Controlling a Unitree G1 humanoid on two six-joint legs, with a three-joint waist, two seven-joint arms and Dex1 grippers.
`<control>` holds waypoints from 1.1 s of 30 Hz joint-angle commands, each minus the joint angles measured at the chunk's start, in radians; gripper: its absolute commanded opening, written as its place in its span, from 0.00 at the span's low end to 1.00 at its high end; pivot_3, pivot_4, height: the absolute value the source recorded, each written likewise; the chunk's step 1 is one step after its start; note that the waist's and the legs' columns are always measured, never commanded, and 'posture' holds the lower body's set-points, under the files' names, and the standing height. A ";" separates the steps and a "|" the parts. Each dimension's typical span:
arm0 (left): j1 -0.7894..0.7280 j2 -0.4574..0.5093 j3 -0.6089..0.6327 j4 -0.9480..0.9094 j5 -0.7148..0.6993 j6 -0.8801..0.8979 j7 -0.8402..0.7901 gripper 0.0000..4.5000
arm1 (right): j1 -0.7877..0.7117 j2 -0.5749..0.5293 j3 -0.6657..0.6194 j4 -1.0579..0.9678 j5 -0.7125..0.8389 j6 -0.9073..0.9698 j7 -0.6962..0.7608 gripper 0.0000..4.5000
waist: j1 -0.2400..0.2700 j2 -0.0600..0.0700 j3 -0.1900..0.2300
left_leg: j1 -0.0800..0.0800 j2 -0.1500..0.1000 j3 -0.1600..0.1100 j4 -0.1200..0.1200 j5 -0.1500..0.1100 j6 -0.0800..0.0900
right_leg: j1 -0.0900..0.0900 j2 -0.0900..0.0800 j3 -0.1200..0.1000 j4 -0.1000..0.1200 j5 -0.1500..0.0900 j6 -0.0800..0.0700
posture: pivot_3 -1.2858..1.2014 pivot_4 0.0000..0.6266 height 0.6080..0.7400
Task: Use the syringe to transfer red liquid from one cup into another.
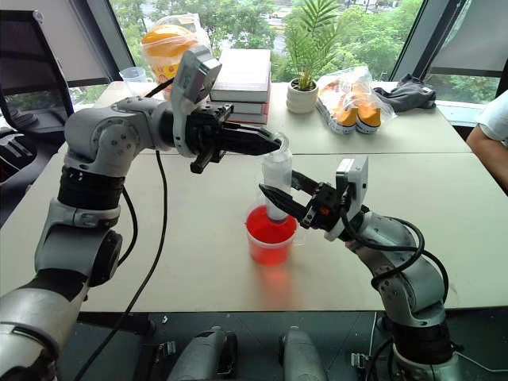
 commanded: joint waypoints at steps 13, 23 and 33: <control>-0.115 0.020 0.108 0.029 -0.024 -0.064 0.017 0.01 | 0.034 -0.022 0.061 0.008 0.018 0.025 0.040 0.32 | 0.000 0.000 0.000 | 0.000 0.000 0.000 0.000 0.000 0.000 | 0.000 0.000 0.000 0.000 0.000 0.000 | 0.52 0.24 1.00; -0.036 0.046 0.046 -0.012 -0.002 -0.054 -0.013 0.24 | -0.070 -0.045 -0.001 -0.072 0.096 0.077 -0.026 0.32 | -0.002 0.000 0.000 | 0.000 0.000 0.000 0.000 0.000 0.000 | 0.000 0.000 0.000 0.001 0.000 0.000 | 0.52 0.24 1.00; 0.061 0.100 0.020 0.003 0.071 -0.149 -0.054 0.90 | -0.129 -0.068 -0.031 -0.119 0.164 0.136 -0.078 0.32 | 0.002 0.000 0.000 | 0.000 0.000 0.000 0.000 0.000 0.000 | 0.000 0.000 0.000 0.000 0.000 0.000 | 0.52 0.24 1.00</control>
